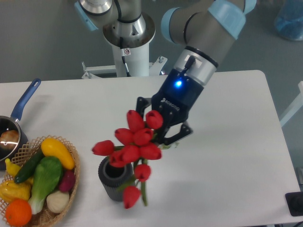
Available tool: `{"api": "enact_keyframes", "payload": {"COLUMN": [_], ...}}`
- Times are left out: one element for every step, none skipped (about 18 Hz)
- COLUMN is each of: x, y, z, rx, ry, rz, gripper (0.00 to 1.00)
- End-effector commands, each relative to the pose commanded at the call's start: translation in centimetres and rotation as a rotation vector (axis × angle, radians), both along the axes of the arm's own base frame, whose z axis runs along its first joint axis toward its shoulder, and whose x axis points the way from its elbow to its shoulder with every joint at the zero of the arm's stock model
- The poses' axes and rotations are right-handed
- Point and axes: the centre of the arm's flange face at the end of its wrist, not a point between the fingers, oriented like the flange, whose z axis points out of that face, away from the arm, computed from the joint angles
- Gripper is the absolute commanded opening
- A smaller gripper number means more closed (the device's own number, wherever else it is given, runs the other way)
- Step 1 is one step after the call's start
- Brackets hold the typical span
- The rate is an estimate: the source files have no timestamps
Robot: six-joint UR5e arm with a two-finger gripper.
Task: Insert the flowers into the vase
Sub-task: 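Carry the red tulip bunch with the gripper over the black vase, then lower the tulip stems down into the black vase opening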
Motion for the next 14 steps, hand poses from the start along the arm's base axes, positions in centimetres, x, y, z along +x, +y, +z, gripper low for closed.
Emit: {"api": "enact_keyframes", "payload": {"x": [0.2, 0.4, 0.6, 1.0, 1.1, 1.1, 0.7, 0.7, 0.7, 0.7, 0.5, 0.1, -1.0, -1.4], "y": [0.0, 0.0, -0.1, -0.2, -0.3, -0.6, -1.0, -1.2, -1.2, -1.2, -1.0, -0.9, -0.2, 0.5], "z": [-0.1, -0.1, -0.1, -0.1, -0.1, -0.2, 0.0, 0.3, 0.6, 0.6, 0.3, 0.1, -0.8, -1.3], "rx": [0.016, 0.038, 0.072, 0.106, 0.135, 0.154, 0.174, 0.203, 0.229, 0.248, 0.256, 0.263, 0.266, 0.274], "ry": [-0.016, -0.033, -0.050, -0.069, -0.087, -0.104, -0.115, -0.115, -0.112, -0.114, -0.114, -0.118, -0.132, -0.142], "rz": [-0.013, -0.030, -0.052, -0.075, -0.094, -0.103, -0.108, -0.122, -0.139, -0.152, -0.158, -0.161, -0.165, -0.176], "gripper": [0.00, 0.00, 0.00, 0.00, 0.00, 0.00, 0.00, 0.00, 0.00, 0.00, 0.00, 0.00, 0.00, 0.00]}}
